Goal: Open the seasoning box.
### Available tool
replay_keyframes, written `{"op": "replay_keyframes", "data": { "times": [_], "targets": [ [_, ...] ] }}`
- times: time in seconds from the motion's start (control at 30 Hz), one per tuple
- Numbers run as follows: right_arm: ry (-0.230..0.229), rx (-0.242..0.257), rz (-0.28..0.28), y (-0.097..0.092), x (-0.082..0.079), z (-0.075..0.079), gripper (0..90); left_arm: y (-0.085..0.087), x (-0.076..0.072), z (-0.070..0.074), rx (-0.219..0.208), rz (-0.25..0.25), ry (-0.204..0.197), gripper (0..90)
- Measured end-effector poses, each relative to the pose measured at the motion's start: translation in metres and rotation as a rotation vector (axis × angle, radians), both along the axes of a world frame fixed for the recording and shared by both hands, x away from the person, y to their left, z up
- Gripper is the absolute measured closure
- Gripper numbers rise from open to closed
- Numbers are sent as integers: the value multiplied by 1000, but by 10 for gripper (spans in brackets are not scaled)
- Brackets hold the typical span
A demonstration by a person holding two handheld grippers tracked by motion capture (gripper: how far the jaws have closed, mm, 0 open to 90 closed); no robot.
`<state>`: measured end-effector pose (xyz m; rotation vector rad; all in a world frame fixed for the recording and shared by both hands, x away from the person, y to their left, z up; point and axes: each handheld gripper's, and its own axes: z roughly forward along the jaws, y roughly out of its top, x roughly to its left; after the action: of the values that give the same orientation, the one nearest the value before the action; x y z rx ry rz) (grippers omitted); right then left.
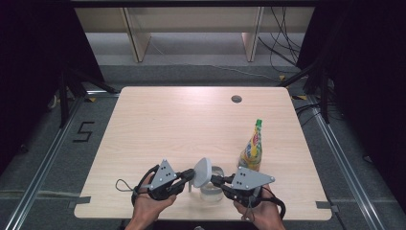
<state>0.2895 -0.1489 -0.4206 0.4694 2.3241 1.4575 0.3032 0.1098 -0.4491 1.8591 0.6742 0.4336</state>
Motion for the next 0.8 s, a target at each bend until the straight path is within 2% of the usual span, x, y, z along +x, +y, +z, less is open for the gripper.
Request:
{"op": "replay_keyframes", "data": {
  "times": [0.07,0.13,0.2,0.33,0.4,0.47,0.5,0.53,0.63,0.67,0.7,0.77,0.8],
  "targets": [
    [-5,4,3,2,0,0,898,1,-1,0,3,4,9,839],
    [11,-1,15,6,-1,2,900,7,-3,2,-5,4,10,801],
    [-8,2,21,9,0,2,900,11,-5,1,-9,-4,14,767],
    [-1,0,27,14,-1,3,900,19,-9,0,-7,-2,25,720],
    [-10,-10,44,19,-1,4,900,26,-12,-3,1,-4,34,648],
    [-12,-9,46,20,-1,5,900,29,-13,-4,11,-7,33,632],
    [-3,-7,47,23,-2,5,900,32,-14,-5,7,-6,44,589],
    [-13,-9,54,25,-1,5,900,38,-15,-10,-14,-13,55,548],
    [0,-11,54,27,-2,4,899,45,-15,-15,-16,-11,73,512],
    [-5,-6,51,26,-2,3,889,53,-16,-21,-4,7,82,494],
    [-5,-10,45,24,-2,3,879,54,-19,-24,-19,22,103,469],
    [-7,-9,37,21,-1,3,868,57,-20,-26,-13,30,110,438],
    [-14,-2,27,17,0,3,854,60,-22,-28,3,41,109,438]
  ]
}}
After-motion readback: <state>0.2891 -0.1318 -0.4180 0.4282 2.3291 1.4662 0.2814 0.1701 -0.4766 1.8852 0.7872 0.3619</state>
